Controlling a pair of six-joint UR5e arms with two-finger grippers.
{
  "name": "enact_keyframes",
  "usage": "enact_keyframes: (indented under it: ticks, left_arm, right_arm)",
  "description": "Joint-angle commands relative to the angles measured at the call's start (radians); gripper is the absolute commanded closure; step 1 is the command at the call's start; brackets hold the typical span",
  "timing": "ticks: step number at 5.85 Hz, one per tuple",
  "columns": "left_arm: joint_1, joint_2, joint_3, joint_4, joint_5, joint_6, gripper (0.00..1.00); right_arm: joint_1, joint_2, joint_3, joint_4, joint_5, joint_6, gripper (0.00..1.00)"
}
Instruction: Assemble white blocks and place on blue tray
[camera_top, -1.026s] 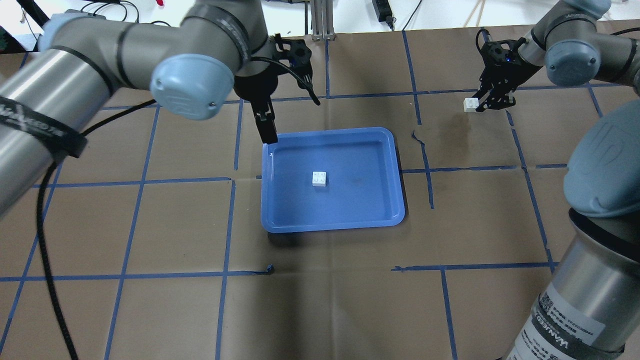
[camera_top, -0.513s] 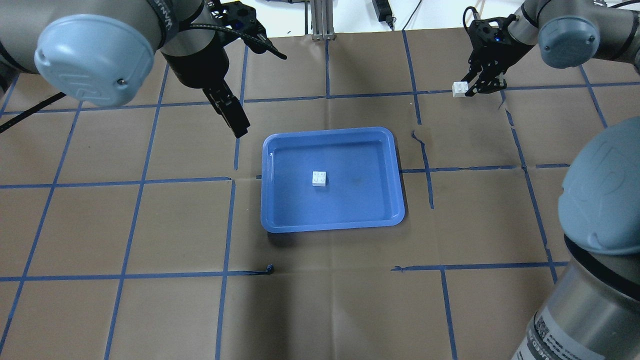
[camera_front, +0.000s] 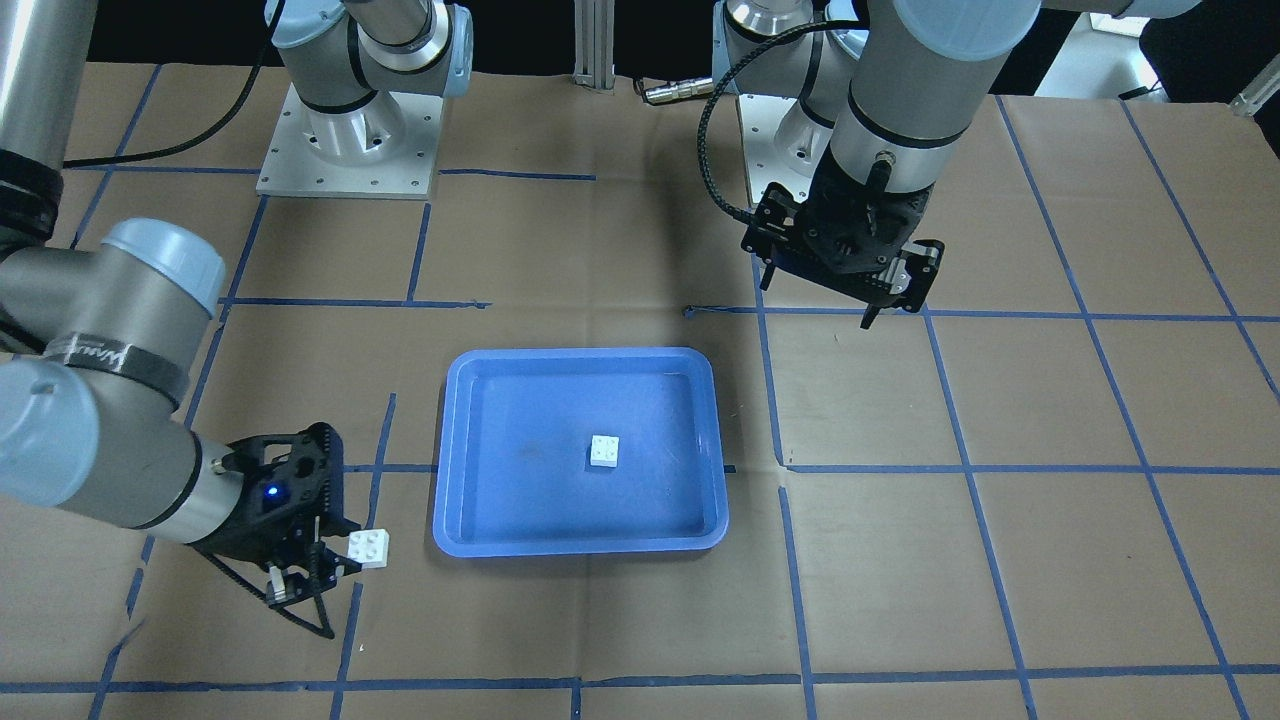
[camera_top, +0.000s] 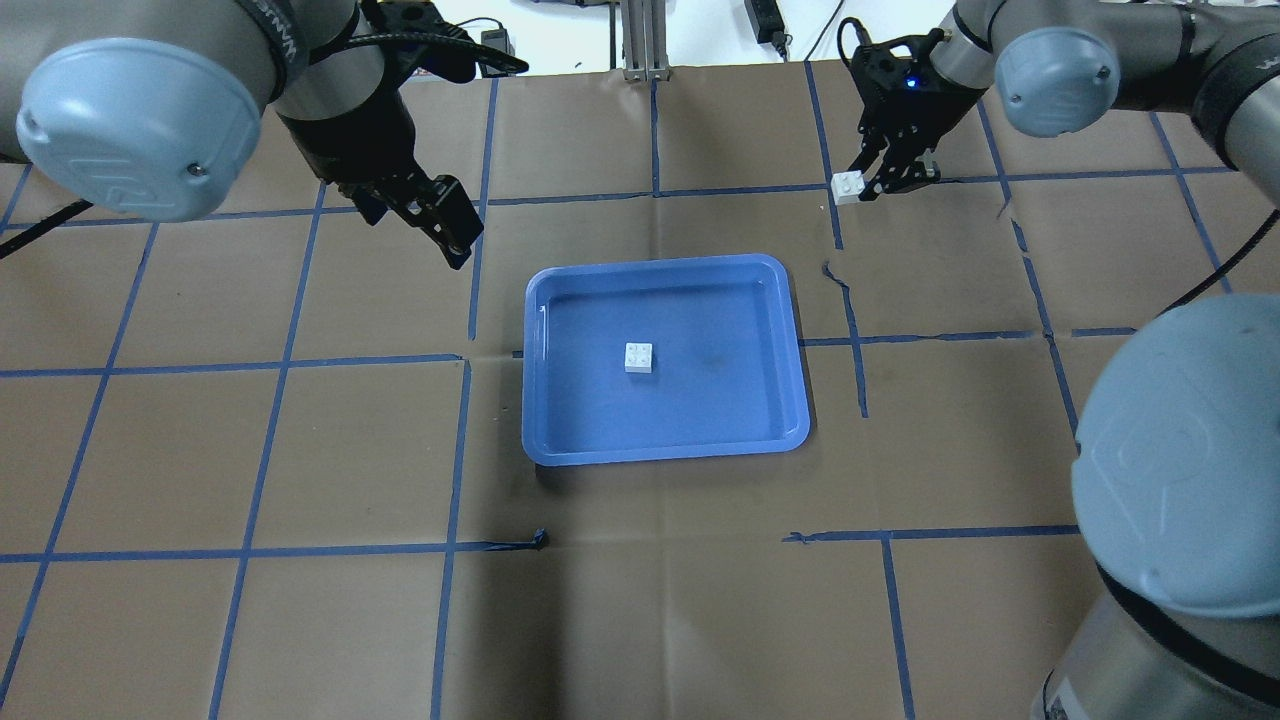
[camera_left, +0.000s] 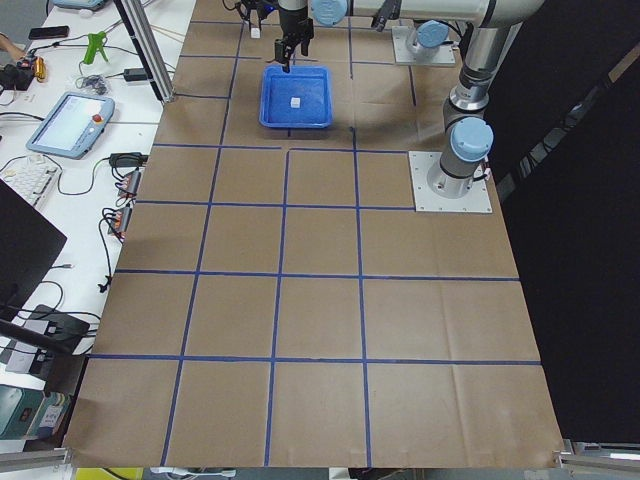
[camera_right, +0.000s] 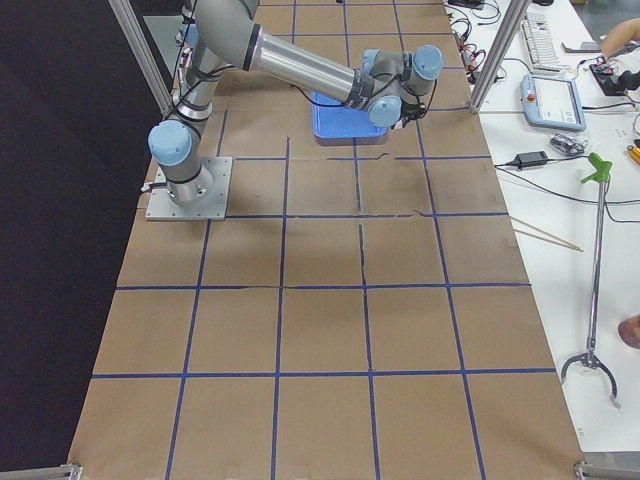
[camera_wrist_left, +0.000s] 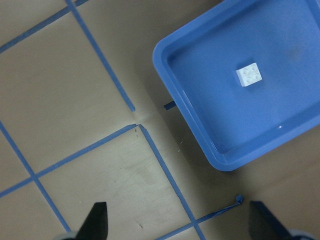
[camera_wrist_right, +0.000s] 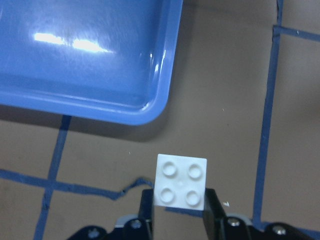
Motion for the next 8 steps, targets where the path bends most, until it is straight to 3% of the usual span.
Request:
enact_keyframes:
  ticks: [1,3,4,6,8]
  left_arm:
    - [0.074,0.084,-0.070,-0.012,0.037,-0.103,0.01]
    - [0.085,0.077,-0.069,-0.004,0.069,-0.088,0.01]
    - [0.085,0.066,-0.057,0.000,0.066,-0.088,0.01]
    - [0.088,0.066,-0.054,0.001,0.067,-0.088,0.01]
    - [0.088,0.064,-0.058,0.001,0.066,-0.089,0.01]
  right_arm:
    - [0.079,-0.080,0.159,-0.093,0.005,0.165,0.64]
    - [0.169,-0.091,0.327,-0.364,0.000,0.359,0.64]
    - [0.186,-0.086,0.366,-0.438,0.002,0.424,0.64]
    - [0.240,-0.047,0.389,-0.527,0.000,0.480,0.64]
    - [0.249,-0.037,0.391,-0.532,-0.006,0.550,0.63]
